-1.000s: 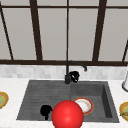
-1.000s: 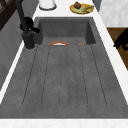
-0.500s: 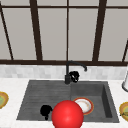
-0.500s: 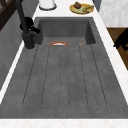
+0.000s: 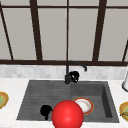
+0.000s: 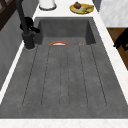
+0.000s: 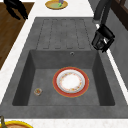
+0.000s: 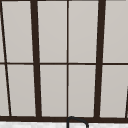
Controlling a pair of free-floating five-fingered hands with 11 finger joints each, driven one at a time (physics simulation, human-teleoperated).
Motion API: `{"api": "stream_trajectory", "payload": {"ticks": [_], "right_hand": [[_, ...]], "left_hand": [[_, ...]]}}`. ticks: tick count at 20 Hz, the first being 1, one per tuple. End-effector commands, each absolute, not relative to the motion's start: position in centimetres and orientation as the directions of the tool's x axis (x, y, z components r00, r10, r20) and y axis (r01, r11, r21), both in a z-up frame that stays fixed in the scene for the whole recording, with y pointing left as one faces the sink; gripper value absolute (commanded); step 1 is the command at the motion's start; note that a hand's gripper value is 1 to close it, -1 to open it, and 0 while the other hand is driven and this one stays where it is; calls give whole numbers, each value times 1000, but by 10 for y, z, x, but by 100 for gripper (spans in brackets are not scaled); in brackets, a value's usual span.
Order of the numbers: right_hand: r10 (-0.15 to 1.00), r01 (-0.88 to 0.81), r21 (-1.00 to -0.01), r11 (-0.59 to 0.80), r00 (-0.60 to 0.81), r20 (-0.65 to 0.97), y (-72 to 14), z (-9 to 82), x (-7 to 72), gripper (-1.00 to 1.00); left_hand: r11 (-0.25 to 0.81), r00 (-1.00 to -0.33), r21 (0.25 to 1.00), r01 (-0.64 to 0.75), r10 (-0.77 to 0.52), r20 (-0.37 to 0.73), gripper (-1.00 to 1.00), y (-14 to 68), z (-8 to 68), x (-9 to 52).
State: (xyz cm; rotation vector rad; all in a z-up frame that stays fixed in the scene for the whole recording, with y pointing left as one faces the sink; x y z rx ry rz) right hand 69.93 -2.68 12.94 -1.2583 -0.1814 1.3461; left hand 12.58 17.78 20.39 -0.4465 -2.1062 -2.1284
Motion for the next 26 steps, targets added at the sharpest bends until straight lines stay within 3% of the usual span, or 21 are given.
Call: {"api": "stream_trajectory", "payload": {"ticks": [1,18,20,21,26], "right_hand": [[710,-616,-703,-355,311,-631,-11,132,701,100],[703,-622,-695,-361,308,-641,-8,136,702,100],[775,-613,-741,-273,317,-547,-26,129,699,100],[782,-613,-745,-264,317,-538,-27,128,699,-100],[784,-637,-723,-268,292,-548,-30,128,697,-100]], "left_hand": [[-29,-950,958,285,124,286,0,178,204,126],[-29,-950,958,285,124,286,0,178,204,126],[-29,-950,958,285,124,286,0,178,204,126],[-29,-950,958,285,124,286,0,178,204,126],[-29,-950,958,285,124,286,0,178,204,126]]}}
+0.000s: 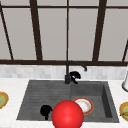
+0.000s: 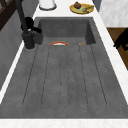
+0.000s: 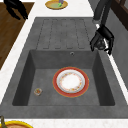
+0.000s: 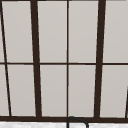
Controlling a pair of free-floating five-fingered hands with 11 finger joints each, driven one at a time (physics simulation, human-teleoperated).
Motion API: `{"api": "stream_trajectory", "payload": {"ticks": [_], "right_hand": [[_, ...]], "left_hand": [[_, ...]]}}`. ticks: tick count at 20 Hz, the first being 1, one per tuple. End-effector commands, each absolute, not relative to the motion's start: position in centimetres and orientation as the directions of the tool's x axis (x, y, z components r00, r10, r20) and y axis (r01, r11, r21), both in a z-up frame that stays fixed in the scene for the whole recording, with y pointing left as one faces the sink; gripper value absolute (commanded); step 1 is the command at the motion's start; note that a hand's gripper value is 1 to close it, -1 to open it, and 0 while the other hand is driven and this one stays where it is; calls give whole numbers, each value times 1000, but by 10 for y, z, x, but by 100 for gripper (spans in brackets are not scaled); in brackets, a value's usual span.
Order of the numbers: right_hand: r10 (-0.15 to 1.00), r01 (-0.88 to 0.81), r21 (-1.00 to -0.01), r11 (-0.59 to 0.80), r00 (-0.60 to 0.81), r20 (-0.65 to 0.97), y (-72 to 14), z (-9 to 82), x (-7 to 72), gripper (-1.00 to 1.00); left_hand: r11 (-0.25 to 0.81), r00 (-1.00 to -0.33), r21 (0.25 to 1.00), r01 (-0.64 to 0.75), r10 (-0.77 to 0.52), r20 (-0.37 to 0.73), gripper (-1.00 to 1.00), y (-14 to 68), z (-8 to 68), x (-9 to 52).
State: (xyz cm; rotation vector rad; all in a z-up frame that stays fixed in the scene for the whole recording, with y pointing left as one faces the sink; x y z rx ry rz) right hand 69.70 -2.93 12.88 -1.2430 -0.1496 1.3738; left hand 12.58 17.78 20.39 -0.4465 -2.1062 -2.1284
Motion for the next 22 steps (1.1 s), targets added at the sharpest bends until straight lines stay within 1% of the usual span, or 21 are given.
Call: {"api": "stream_trajectory", "payload": {"ticks": [1,6,10,13,17,22], "right_hand": [[783,-639,-720,-270,290,-551,-32,129,697,-100],[777,-669,-691,-273,270,-569,-32,158,712,-100],[791,-689,-680,-251,259,-555,-34,185,711,-100],[799,-668,-702,-247,269,-538,-50,188,704,-100],[847,-638,-738,-218,253,-468,-74,186,691,-100],[859,-628,-750,-205,252,-446,-102,181,675,-100]], "left_hand": [[-29,-950,958,285,124,286,0,178,204,126],[-29,-950,958,285,124,286,0,178,204,126],[-29,-950,958,285,124,286,0,178,204,126],[-29,-950,958,285,124,286,0,178,204,126],[-29,-950,958,285,124,286,0,178,204,126],[-29,-950,958,285,124,286,0,178,204,126]]}}
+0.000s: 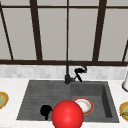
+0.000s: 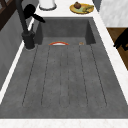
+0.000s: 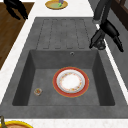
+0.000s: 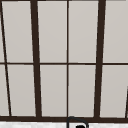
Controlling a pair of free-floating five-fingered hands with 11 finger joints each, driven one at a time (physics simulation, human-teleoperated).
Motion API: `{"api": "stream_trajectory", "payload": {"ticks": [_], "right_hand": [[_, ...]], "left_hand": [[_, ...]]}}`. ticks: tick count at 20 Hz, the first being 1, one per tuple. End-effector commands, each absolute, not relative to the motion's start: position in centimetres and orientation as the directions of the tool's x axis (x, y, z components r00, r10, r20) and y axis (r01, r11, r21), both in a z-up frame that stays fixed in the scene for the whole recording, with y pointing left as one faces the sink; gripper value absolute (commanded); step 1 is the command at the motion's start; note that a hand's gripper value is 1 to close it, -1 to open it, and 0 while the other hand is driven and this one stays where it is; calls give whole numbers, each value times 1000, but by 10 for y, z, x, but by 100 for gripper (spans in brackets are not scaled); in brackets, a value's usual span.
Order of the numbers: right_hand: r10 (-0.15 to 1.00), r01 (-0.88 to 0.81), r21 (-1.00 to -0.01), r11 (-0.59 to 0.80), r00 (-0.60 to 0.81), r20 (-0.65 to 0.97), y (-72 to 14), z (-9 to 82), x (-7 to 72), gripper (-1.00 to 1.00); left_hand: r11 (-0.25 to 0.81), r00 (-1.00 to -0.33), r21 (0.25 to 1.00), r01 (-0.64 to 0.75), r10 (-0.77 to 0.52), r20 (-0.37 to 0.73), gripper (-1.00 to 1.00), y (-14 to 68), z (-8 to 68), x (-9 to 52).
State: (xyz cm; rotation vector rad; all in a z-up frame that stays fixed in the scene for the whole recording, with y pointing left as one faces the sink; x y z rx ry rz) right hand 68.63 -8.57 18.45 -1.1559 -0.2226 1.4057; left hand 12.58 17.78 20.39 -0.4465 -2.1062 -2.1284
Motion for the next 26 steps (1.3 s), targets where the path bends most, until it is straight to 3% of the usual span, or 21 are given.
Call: {"api": "stream_trajectory", "payload": {"ticks": [1,26], "right_hand": [[859,-624,-754,-206,254,-445,-109,180,672,-100],[866,-531,-818,-223,277,-416,-213,168,520,-100]], "left_hand": [[-29,-950,958,285,124,286,0,178,204,126],[-29,-950,958,285,124,286,0,178,204,126]]}}
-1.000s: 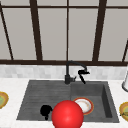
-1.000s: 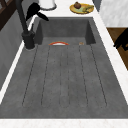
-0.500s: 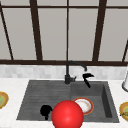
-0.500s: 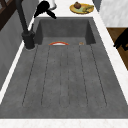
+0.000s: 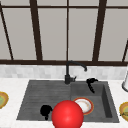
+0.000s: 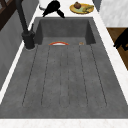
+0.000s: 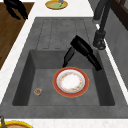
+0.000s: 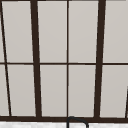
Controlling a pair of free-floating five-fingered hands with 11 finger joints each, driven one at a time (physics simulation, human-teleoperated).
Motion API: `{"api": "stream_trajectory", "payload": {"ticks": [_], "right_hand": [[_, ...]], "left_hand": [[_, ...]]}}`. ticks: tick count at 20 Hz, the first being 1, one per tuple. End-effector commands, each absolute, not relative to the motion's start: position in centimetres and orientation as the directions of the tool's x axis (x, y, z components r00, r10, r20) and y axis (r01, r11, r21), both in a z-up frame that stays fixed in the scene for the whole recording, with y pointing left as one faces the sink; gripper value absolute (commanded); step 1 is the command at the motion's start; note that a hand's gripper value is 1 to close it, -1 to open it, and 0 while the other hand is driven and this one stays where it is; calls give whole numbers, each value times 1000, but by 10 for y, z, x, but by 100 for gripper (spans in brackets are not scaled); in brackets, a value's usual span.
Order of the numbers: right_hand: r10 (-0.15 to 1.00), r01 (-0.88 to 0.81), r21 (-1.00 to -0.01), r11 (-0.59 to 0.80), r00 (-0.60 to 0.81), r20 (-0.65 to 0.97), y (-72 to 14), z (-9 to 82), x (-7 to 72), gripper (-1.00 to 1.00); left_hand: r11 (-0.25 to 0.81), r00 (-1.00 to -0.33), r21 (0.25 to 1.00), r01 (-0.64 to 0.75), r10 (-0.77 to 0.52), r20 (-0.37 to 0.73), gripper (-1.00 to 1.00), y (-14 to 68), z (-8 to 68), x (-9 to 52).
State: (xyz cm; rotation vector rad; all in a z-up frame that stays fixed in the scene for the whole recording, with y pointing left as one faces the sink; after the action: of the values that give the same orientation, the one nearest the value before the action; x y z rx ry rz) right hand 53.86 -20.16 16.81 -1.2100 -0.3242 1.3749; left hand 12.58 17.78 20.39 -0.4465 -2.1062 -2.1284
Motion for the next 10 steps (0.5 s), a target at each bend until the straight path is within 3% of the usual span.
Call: {"api": "stream_trajectory", "payload": {"ticks": [1,10], "right_hand": [[867,-532,-817,-222,275,-414,-216,168,513,-100],[886,-519,-834,-186,279,-372,-256,170,474,-100]], "left_hand": [[-29,-950,958,285,124,286,0,178,204,126],[-29,-950,958,285,124,286,0,178,204,126]]}}
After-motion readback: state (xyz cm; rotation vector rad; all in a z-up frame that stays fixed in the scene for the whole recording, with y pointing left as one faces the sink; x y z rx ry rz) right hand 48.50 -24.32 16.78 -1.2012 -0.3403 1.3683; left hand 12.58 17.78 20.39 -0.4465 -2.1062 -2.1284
